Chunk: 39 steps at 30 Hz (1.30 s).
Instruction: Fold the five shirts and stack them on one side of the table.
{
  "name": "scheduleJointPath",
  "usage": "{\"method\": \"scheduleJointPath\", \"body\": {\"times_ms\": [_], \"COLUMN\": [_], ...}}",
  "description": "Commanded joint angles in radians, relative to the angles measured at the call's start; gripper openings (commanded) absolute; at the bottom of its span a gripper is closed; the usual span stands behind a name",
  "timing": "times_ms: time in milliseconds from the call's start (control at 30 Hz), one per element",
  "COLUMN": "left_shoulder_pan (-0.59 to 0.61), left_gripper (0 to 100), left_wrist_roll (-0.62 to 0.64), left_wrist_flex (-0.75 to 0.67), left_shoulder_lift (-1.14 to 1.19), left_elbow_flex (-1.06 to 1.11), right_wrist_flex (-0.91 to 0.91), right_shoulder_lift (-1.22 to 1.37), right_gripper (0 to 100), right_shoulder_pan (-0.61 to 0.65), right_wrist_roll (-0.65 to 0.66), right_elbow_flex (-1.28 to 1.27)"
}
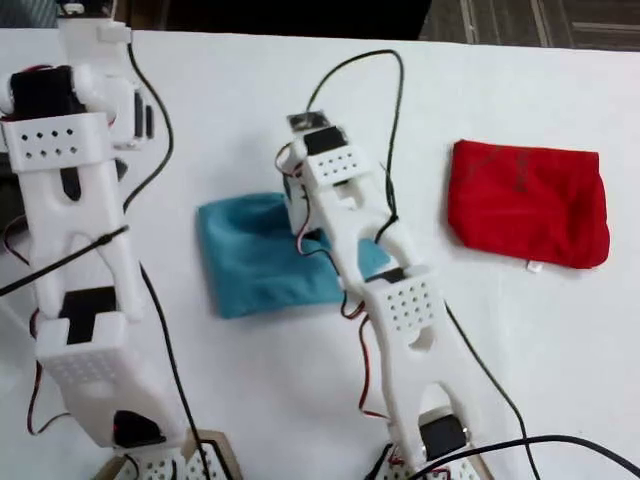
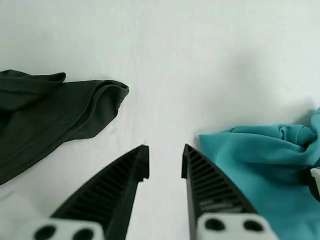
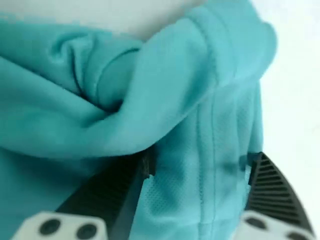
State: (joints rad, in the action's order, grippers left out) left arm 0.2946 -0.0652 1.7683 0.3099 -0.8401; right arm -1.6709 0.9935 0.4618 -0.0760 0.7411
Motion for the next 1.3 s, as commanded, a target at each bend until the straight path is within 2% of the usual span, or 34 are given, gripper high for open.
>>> {"method": "scheduleJointPath", "body": {"times_ms": [0, 433, 500, 767, 967, 1067, 1267], "left_shoulder_pan": [0.029, 0.037, 0.037, 0.037, 0.037, 0.037, 0.038], "left_gripper": [13, 13, 13, 13, 13, 13, 13], "left_wrist_roll": [0.002, 0.005, 0.005, 0.006, 0.006, 0.006, 0.006], "left_wrist_flex": [0.012, 0.014, 0.014, 0.014, 0.014, 0.014, 0.014], "left_shoulder_lift": [-0.068, -0.068, -0.068, -0.069, -0.069, -0.069, -0.069], "left_elbow_flex": [-0.013, -0.013, -0.016, -0.016, -0.013, -0.013, -0.013], "right_wrist_flex": [-0.042, -0.042, -0.044, -0.041, -0.041, -0.041, -0.035], "right_shoulder_lift": [-0.008, -0.015, -0.016, -0.102, -0.104, -0.107, -0.108], "right_gripper": [30.0, 31.1, 30.9, 18.3, 12.2, 0.9, 2.4], "right_shoulder_pan": [0.048, 0.058, 0.067, 0.125, 0.130, 0.130, 0.124], "right_wrist_roll": [0.032, 0.035, 0.086, 0.358, 0.364, 0.362, 0.365], "right_elbow_flex": [-0.110, -0.133, -0.144, -0.316, -0.319, -0.315, -0.270]}}
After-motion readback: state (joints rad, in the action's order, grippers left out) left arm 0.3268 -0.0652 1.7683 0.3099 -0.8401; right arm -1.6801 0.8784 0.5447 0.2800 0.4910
